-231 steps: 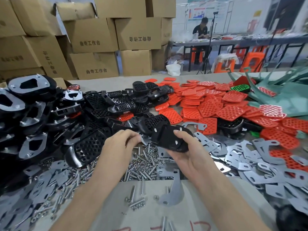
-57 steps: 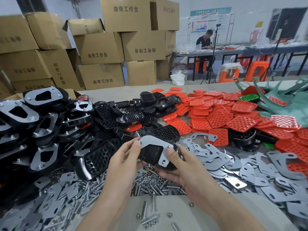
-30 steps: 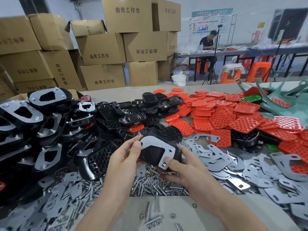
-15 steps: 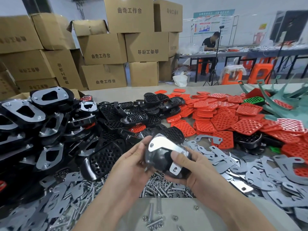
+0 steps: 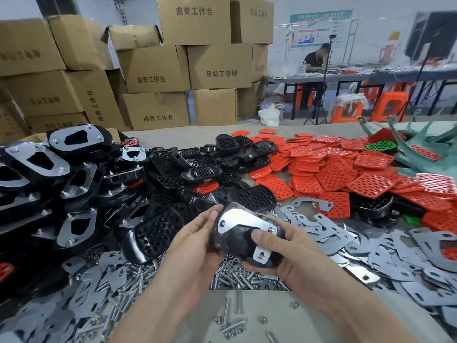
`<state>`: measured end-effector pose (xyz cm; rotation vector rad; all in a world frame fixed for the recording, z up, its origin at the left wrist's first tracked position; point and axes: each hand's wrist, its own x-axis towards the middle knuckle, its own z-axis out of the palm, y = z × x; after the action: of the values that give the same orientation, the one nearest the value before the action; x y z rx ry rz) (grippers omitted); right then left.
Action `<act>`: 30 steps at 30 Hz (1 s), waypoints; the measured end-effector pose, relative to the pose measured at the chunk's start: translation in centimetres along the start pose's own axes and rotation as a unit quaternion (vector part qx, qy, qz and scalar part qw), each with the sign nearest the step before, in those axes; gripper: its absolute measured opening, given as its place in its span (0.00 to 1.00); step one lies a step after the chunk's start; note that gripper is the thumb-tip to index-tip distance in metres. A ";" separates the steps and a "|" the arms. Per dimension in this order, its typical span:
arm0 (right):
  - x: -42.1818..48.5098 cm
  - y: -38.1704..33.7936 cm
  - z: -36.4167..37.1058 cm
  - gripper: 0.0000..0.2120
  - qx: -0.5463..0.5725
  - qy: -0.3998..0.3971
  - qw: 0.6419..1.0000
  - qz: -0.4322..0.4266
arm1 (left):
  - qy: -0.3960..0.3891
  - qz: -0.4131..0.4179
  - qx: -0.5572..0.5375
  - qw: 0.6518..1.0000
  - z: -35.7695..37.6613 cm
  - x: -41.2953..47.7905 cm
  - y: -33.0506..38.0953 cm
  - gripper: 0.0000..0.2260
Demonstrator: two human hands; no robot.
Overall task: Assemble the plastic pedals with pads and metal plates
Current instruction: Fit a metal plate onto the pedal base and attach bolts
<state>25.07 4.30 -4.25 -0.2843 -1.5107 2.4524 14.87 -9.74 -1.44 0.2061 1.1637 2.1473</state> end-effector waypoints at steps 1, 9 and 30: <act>0.0 0.0 0.0 0.21 0.001 0.000 1.000 0.000 | 0.003 0.004 0.006 1.000 0.0 0.0 0.0 0.10; 0.2 0.2 0.1 0.19 -0.005 0.019 0.999 -0.033 | 0.018 0.066 0.117 0.991 -0.4 -0.1 0.1 0.11; 0.5 0.1 0.1 0.25 -0.008 0.055 0.997 -0.048 | -0.045 0.156 0.231 0.959 -0.1 -0.8 -1.2 0.17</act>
<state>24.59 4.34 -4.34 -0.3352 -1.4640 2.3115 16.03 -9.85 -2.27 0.7289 1.6551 2.0615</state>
